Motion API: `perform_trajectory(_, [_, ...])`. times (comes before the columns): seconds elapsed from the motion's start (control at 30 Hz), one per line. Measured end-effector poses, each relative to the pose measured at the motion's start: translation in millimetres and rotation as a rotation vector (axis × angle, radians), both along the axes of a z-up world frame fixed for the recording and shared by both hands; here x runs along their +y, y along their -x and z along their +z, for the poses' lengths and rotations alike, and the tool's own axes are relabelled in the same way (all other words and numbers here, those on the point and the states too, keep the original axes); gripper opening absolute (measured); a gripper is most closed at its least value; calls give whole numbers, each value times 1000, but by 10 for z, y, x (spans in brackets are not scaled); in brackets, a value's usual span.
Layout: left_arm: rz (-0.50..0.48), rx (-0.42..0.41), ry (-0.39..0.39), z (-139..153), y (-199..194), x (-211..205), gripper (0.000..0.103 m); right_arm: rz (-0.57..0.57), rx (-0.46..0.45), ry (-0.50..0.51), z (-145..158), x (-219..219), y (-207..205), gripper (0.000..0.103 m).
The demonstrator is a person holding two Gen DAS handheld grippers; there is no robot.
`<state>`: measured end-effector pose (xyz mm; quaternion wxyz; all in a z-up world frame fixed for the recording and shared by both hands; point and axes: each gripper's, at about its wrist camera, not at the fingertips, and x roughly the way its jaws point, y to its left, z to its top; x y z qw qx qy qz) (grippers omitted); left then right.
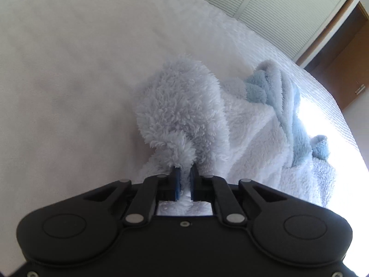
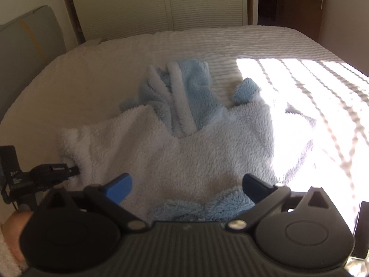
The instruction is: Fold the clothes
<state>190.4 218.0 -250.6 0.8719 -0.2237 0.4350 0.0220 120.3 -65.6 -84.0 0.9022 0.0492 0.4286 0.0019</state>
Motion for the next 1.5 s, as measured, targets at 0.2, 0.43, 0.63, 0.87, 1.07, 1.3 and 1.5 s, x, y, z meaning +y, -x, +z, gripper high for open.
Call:
perform_trajectory(0.2, [-246,76,155,-241,124,-807,7,-18,-24,44,202,-33,-152,102])
perform_trajectory(0.43, [-257,49,304,-132,292,-498,55,-7,-41,60,224,-77,-126,102])
perform_trajectory(0.63, [-48,15,290,-109,-90,19,76,-16,12,22,-20,-36,-85,102])
perform_trajectory(0.87, [151,167,448,-676,-706,-26,71,-8,33,44,-75,-84,-41,102])
perform_trajectory(1.07, [165,177,514,-739,-782,-339,14,-59,40,32,-47,-261,-80,102])
perform_trajectory(1.3, [241,-30,396,-174,-498,-83,11,-50,22,24,-39,-280,-142,102])
perform_trajectory(1.5, [231,-188,257,341,-209,-14,11,-59,36,-10,-143,-255,-184,102])
